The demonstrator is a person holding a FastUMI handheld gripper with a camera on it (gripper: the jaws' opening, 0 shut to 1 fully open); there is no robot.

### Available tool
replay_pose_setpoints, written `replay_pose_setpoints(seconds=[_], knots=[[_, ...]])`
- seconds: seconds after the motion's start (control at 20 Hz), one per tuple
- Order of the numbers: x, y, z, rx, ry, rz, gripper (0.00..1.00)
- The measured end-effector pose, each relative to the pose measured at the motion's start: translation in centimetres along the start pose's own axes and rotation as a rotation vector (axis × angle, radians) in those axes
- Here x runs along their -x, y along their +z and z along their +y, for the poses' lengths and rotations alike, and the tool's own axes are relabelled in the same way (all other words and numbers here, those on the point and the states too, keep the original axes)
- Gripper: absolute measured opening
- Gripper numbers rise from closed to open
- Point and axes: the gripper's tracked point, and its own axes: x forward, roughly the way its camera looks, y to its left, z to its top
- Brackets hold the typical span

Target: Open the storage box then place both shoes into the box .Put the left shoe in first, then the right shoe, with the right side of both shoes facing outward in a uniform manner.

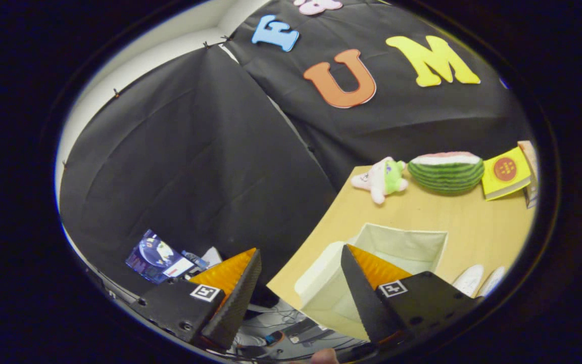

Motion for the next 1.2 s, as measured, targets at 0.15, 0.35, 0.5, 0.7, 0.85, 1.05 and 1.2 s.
replay_pose_setpoints(seconds=[0.15,0.35,0.5,0.7,0.85,1.05,1.2], knots=[[3.5,0.5,-3.4,0.035,-0.109,-0.049,0.98],[9.3,0.3,-10.3,0.084,-0.307,-0.087,0.99],[13.7,-1.0,-15.6,0.104,-0.444,-0.083,0.99],[16.6,-5.1,-21.4,0.073,-0.558,0.01,0.99],[15.8,-9.9,-24.1,0.023,-0.565,0.133,0.99],[12.9,-16.6,-27.5,-0.063,-0.527,0.298,0.99],[11.3,-20.3,-30.3,-0.114,-0.529,0.383,0.99]])
